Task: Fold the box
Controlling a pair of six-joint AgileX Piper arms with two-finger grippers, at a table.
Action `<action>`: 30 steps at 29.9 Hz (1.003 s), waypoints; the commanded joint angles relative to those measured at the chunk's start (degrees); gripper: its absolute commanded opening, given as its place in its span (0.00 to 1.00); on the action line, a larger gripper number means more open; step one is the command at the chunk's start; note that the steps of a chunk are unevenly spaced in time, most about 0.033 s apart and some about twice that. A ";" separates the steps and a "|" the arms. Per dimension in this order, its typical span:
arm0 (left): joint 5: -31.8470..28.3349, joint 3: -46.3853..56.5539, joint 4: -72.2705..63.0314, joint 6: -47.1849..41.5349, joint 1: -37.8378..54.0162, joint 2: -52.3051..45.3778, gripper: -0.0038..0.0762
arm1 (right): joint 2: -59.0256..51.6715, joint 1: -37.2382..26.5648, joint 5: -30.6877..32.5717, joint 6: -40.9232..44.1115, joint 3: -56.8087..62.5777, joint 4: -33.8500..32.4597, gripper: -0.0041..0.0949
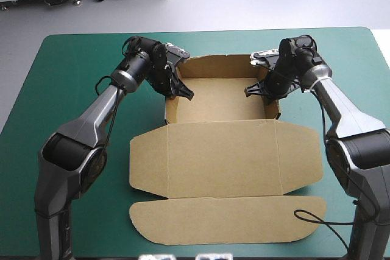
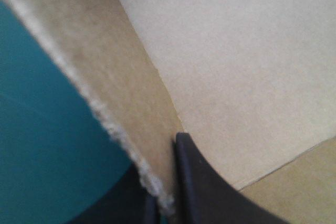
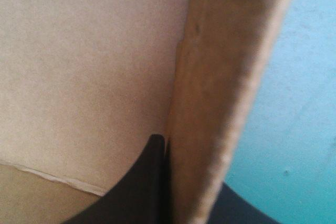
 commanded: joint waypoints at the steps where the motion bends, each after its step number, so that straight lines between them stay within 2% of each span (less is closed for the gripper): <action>1: 1.98 -1.79 -0.98 2.14 -0.94 -2.35 0.04 | -2.98 0.78 1.35 -2.22 -2.02 3.59 0.03; 10: 1.98 -1.70 -1.20 2.27 -0.94 -1.81 0.04 | -2.98 0.78 1.35 -2.69 -2.02 3.00 0.03; 12: 1.98 -1.70 -1.20 2.37 -0.94 -1.81 0.06 | -2.98 0.67 1.35 -3.39 -1.91 2.95 0.07; 14: 1.98 -1.70 -1.20 2.72 -0.94 -1.91 0.12 | -2.98 0.67 1.35 -4.08 -1.91 2.95 0.19; 16: 1.98 -1.70 -1.63 3.16 -0.94 -2.04 0.25 | -2.98 0.67 1.35 -4.21 -1.91 2.95 0.36; 20: 1.98 -1.70 -4.27 4.04 -0.08 -2.88 0.53 | -2.98 0.67 1.35 -4.04 -1.91 2.95 0.82; 22: 1.98 -1.70 -4.16 3.32 0.52 -3.56 0.62 | -2.98 0.67 1.35 -3.94 -1.91 3.23 0.96; 23: 1.98 -1.70 -4.26 2.74 0.99 -3.90 0.64 | -3.09 0.67 1.35 -3.94 -1.91 3.47 0.99; 30: 1.98 -1.70 -5.71 2.84 2.98 -6.87 0.65 | -3.54 0.67 1.35 -3.94 -2.03 3.28 0.98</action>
